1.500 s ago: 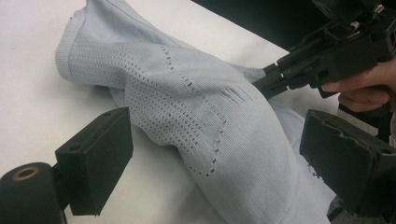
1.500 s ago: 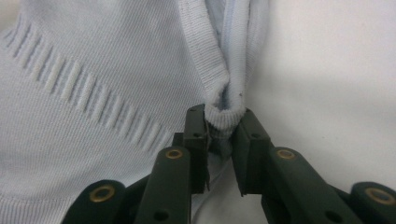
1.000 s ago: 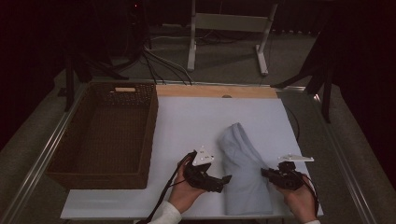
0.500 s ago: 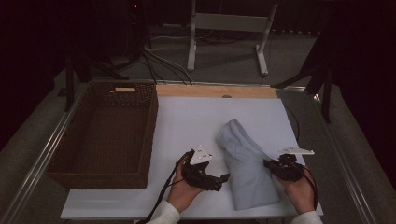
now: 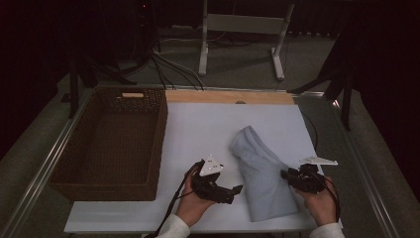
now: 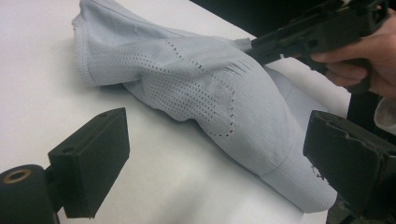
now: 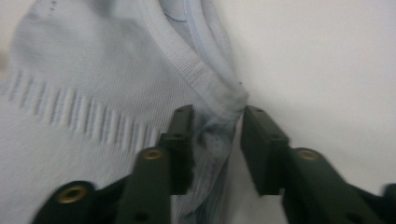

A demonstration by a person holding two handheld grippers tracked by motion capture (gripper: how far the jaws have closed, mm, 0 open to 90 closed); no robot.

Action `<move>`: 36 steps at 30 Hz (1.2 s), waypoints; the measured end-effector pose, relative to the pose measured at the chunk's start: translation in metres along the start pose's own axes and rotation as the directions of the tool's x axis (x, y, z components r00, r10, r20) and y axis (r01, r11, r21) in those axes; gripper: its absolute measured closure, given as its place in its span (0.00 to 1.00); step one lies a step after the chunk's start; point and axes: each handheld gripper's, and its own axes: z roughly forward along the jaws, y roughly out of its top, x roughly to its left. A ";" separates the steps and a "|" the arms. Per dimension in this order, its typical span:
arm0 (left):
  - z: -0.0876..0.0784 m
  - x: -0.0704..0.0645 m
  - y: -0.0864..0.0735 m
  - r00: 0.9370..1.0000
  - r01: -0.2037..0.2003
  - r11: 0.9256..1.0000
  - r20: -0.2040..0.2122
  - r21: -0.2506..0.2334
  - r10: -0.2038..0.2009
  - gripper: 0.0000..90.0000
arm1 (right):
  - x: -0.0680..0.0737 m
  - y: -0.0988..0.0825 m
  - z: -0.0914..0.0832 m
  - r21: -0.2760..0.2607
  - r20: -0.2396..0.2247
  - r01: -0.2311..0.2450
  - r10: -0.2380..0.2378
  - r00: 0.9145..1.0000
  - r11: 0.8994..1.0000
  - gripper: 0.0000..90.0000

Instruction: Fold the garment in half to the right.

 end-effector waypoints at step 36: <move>0.035 -0.015 -0.003 0.999 0.026 0.998 0.026 0.057 -0.027 0.08 | 0.004 -0.034 -0.011 0.077 -0.010 -0.010 0.011 1.000 0.997 0.69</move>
